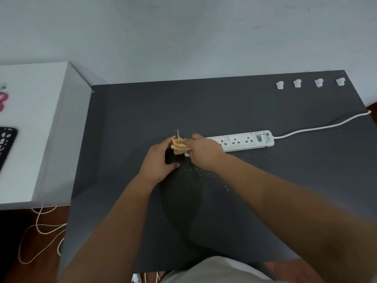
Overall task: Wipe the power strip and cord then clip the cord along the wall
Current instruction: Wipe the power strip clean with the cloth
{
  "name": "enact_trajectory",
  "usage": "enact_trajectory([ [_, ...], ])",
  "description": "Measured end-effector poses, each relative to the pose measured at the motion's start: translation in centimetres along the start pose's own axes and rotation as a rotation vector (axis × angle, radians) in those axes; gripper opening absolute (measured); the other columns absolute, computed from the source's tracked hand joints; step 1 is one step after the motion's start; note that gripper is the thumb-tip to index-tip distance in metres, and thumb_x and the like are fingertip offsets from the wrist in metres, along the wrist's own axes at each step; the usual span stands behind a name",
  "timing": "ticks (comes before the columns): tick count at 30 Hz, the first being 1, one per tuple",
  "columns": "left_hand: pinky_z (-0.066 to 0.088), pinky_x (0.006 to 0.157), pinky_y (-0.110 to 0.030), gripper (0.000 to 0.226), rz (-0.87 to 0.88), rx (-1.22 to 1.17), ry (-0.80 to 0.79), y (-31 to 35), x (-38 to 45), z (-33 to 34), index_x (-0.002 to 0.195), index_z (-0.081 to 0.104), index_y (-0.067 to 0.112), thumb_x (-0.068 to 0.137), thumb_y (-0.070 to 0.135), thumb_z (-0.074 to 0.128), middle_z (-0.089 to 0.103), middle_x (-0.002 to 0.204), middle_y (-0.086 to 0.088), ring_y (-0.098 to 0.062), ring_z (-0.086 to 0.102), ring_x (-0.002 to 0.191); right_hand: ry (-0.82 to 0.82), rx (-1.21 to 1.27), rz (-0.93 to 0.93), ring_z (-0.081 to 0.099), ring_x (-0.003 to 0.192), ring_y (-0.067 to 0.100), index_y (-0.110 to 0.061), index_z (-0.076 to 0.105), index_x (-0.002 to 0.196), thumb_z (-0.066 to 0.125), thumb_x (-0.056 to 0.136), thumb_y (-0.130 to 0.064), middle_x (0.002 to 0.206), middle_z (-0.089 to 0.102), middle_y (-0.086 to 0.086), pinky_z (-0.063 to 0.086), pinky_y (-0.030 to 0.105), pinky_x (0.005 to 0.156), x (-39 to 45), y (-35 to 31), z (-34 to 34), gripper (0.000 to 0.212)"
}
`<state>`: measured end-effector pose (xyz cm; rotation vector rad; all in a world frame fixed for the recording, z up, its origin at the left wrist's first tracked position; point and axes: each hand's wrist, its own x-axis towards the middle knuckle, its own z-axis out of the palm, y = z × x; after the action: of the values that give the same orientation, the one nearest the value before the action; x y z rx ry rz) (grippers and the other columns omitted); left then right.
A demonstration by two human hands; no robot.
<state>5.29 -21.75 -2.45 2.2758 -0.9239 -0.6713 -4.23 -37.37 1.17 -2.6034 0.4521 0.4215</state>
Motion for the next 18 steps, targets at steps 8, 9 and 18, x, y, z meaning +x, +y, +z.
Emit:
enact_trajectory([
  [8,0.036,0.1,-0.026,0.066,-0.026,-0.005,0.075,-0.5,-0.7,-0.4,0.137,0.049,0.028,0.077,0.028,0.078,0.061,0.125,0.007,-0.016,0.051,0.119,0.177,0.855,0.243,0.056,0.075,0.015,-0.015,0.066,0.094,0.055,0.093,-0.027,0.082,0.061,0.001,0.043,0.029,0.068,-4.1,2.7,-1.8,0.016],
  [9,0.036,0.098,-0.024,0.06,-0.026,-0.005,0.088,-0.1,-0.9,-0.3,0.134,0.052,0.028,0.079,0.028,0.076,0.061,0.124,0.007,-0.015,0.051,0.118,0.185,1.077,0.316,0.059,0.078,0.016,-0.015,0.066,0.095,0.056,0.092,-0.024,0.084,0.065,0.001,0.047,0.03,0.07,-4.6,2.9,-1.9,0.014],
  [18,0.055,0.084,-0.028,0.027,-0.261,-0.789,-0.019,8.4,-4.1,0.9,0.107,0.069,0.015,0.099,0.032,0.05,0.073,0.104,-0.002,-0.019,0.069,0.099,0.036,1.698,0.387,0.066,0.104,0.025,-0.012,0.063,0.116,0.059,0.092,-0.026,0.112,0.069,0.011,0.054,0.04,0.087,-7.1,2.0,-0.9,0.028],
])
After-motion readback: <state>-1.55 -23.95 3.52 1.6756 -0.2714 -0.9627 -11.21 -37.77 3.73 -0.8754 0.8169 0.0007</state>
